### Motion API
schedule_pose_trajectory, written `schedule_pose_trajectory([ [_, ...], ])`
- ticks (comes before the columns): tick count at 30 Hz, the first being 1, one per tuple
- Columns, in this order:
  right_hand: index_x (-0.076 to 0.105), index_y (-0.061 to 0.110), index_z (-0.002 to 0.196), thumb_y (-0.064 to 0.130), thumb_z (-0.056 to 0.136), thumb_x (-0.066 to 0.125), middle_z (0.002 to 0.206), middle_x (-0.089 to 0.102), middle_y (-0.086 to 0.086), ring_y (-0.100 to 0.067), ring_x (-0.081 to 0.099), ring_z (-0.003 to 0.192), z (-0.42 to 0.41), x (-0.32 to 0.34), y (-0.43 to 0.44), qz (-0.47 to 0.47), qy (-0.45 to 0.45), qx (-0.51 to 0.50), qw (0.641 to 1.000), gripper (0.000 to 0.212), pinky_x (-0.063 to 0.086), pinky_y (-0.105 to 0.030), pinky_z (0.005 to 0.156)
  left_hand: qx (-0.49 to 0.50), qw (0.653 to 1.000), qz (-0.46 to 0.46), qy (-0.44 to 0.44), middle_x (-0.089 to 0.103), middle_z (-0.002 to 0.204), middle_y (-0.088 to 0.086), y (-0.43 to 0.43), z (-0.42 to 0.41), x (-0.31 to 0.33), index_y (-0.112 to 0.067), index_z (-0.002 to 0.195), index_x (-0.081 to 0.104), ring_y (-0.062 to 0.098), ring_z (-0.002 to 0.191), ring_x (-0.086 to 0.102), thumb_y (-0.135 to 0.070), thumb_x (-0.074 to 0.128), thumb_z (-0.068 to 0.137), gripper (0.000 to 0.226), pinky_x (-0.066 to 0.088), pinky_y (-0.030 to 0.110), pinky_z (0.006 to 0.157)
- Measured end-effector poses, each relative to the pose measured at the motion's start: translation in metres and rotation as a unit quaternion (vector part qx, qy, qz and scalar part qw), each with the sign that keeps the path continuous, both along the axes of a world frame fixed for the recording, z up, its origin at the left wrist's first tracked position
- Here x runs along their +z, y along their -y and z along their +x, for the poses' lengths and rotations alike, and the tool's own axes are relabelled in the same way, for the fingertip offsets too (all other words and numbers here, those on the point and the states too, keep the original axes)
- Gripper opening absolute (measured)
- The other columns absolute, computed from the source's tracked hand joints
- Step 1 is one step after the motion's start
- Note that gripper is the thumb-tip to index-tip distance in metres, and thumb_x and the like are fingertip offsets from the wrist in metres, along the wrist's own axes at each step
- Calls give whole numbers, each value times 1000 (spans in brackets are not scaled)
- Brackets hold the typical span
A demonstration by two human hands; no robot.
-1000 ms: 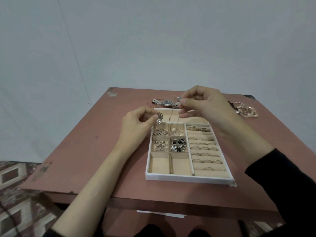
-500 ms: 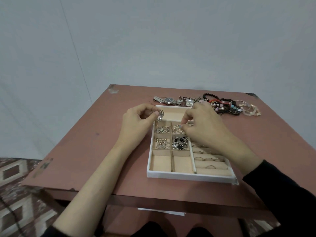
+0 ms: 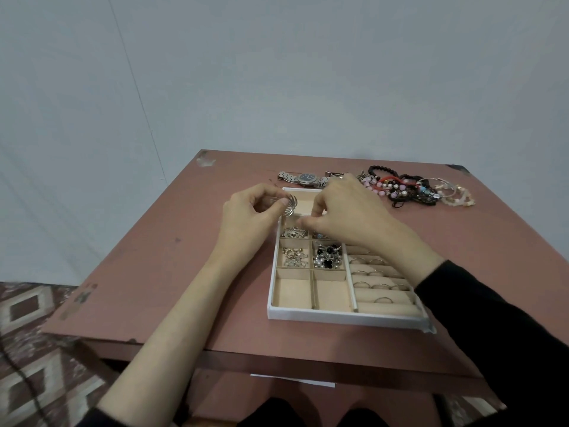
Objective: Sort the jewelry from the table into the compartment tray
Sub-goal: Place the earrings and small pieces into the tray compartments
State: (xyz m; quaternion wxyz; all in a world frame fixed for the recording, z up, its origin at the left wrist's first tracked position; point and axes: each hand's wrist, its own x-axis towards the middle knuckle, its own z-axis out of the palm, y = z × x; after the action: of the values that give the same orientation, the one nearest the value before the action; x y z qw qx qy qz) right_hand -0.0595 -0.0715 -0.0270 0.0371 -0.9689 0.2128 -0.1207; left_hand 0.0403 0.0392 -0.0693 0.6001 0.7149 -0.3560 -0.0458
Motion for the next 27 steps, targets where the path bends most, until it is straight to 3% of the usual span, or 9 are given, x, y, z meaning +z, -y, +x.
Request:
schedule_pose_trajectory([
  [2, 72, 11, 86, 52, 80, 60, 92, 59, -6, -23, 45, 108, 3, 0, 1, 8, -10, 7, 1000, 43, 30, -28, 70, 0, 1000, -3, -4, 64, 61, -10, 0, 0, 0, -29, 75, 67, 0, 60, 56, -15, 66, 82, 16, 44, 23, 65],
  [6, 71, 5, 74, 37, 80, 68, 63, 51, -1, -22, 48, 82, 3, 1, 5, 78, 0, 3, 997, 32, 36, -27, 60, 0, 1000, -4, -8, 64, 60, -11, -1, 0, 0, -29, 74, 67, -2, 59, 56, -14, 66, 82, 17, 44, 22, 64],
  [9, 69, 8, 65, 25, 81, 67, 57, 49, 4, -20, 46, 78, 3, -3, 8, 118, 3, -1, 993, 23, 35, -26, 61, 2, 1000, -3, -9, 65, 64, -8, -1, 0, 1, -30, 74, 67, 1, 61, 57, -15, 66, 82, 17, 43, 23, 64],
  [13, 69, 15, 57, 20, 80, 66, 53, 57, 11, 1, 47, 55, -3, 2, 15, 161, 43, -10, 986, 24, 32, -15, 52, 2, 1000, 1, -9, 67, 69, -5, -1, -1, 2, -29, 76, 67, 5, 64, 57, -15, 65, 83, 15, 43, 24, 66],
  [17, 74, 15, 66, 24, 80, 67, 58, 58, 13, 2, 45, 49, -15, 6, 19, 160, 34, 2, 987, 18, 27, -17, 49, 6, 1000, 6, -3, 68, 72, 0, -1, -1, 2, -30, 75, 67, 7, 65, 57, -16, 66, 83, 16, 45, 26, 67],
  [20, 72, 16, 69, 32, 81, 67, 65, 56, 7, -4, 45, 63, -20, 3, 20, 148, 43, 17, 988, 21, 32, -20, 54, 5, 1000, 10, 1, 67, 70, 0, -2, -2, 2, -29, 76, 67, 7, 65, 57, -16, 65, 83, 15, 45, 27, 68],
  [24, 66, 21, 76, 33, 85, 63, 81, 55, 1, -13, 48, 81, -33, -9, 24, 150, 176, 15, 973, 15, 36, -31, 73, -7, 1000, -7, -6, 64, 65, -5, -4, -8, 5, -24, 80, 70, 1, 59, 53, -16, 66, 83, 10, 43, 24, 66],
  [27, 66, 15, 79, 24, 86, 63, 78, 57, 5, -5, 49, 72, -50, -20, 27, 201, 293, 13, 935, 12, 36, -25, 70, -73, 997, 3, -24, 63, 64, -3, -13, -18, 17, -16, 82, 71, -2, 53, 49, -10, 65, 84, 9, 40, 12, 60],
])
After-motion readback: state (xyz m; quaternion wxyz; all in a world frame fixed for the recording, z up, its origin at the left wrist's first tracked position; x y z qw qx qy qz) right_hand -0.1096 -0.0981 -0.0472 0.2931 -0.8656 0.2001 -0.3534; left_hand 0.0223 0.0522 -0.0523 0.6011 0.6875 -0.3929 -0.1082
